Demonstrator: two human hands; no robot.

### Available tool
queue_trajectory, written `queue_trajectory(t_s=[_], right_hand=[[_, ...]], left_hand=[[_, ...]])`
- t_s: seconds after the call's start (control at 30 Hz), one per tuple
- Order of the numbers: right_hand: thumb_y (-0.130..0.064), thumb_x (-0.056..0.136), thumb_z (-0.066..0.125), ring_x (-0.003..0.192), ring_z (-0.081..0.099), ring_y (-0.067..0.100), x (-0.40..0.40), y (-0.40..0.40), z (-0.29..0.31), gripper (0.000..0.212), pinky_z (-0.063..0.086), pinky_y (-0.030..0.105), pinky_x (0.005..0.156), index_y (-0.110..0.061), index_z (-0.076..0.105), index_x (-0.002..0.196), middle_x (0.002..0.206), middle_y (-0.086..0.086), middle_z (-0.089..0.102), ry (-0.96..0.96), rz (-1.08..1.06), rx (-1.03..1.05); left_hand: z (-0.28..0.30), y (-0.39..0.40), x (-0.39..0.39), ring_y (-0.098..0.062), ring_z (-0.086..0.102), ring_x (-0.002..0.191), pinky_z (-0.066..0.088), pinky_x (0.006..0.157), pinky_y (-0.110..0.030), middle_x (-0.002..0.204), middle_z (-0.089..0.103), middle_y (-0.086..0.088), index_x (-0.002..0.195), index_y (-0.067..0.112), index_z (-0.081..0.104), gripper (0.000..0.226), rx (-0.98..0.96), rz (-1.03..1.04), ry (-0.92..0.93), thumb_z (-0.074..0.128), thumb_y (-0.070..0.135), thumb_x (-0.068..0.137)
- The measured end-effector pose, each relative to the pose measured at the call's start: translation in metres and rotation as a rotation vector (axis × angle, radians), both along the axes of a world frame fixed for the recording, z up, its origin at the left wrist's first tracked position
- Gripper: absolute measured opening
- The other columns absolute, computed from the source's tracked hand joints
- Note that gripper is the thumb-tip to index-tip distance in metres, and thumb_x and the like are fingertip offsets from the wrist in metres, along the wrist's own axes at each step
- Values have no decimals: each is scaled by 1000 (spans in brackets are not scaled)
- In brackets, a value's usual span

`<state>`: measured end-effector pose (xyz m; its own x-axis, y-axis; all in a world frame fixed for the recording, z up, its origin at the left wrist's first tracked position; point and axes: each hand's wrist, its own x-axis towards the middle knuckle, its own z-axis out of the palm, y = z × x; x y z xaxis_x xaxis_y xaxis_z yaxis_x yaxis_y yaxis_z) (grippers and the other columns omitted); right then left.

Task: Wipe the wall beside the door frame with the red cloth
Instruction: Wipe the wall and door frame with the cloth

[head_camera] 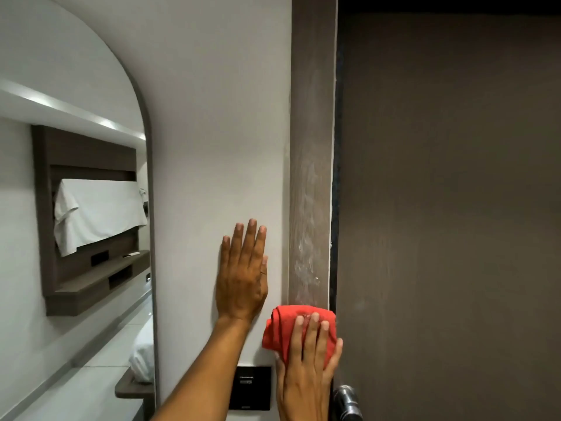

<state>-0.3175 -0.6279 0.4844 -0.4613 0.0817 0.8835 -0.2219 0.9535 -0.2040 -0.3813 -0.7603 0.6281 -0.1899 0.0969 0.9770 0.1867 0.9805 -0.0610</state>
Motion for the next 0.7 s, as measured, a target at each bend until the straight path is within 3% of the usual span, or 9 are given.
queue_trajectory(t_s=[0.13, 0.27, 0.33, 0.43, 0.53, 0.7], right_hand=[[-23, 86, 54, 158, -3, 31, -8, 1, 50, 89, 11, 69, 118, -18, 6, 161, 170, 10, -3, 51, 53, -24], [-24, 91, 56, 158, 0, 31, -20, -5, 119, 85, 9, 66, 122, -20, 7, 161, 171, 9, 0, 120, 39, -75], [-22, 91, 56, 158, 0, 30, -18, -6, 113, 85, 10, 65, 123, -20, 8, 161, 171, 9, 2, 132, 22, -77], [-14, 86, 60, 158, 2, 32, -9, -5, 52, 91, 12, 66, 121, -19, 9, 161, 171, 9, 2, 90, 25, -56], [-18, 85, 55, 158, 1, 31, -6, 1, 23, 90, 13, 64, 118, -18, 6, 161, 171, 9, -2, 86, 46, -4], [-14, 86, 58, 158, -2, 30, -13, -1, 138, 89, 8, 63, 123, -18, 11, 161, 170, 9, 3, 186, 68, -31]], left_hand=[[0, -2, -1, -28, 11, 164, 6, 134, -44, 176, 16, -7, 166, 14, 20, 56, 4, -18, 21, 28, 25, 112], [2, -1, -1, -28, 12, 164, 7, 134, -44, 174, 21, -9, 164, 11, 27, 55, 8, -56, 17, 28, 30, 113], [1, -1, 0, -28, 11, 164, 6, 135, -44, 174, 22, -9, 164, 11, 27, 54, 13, -63, 11, 27, 30, 113], [1, -1, 1, -29, 12, 164, 6, 135, -44, 175, 18, -9, 166, 12, 21, 55, 2, -31, 12, 27, 26, 113], [-1, -1, 0, -29, 13, 164, 6, 135, -43, 175, 15, -8, 167, 13, 18, 56, -1, -20, 29, 28, 25, 112], [1, 0, -1, -30, 17, 163, 10, 135, -44, 174, 21, -9, 166, 13, 22, 59, 10, -79, 58, 36, 20, 109]])
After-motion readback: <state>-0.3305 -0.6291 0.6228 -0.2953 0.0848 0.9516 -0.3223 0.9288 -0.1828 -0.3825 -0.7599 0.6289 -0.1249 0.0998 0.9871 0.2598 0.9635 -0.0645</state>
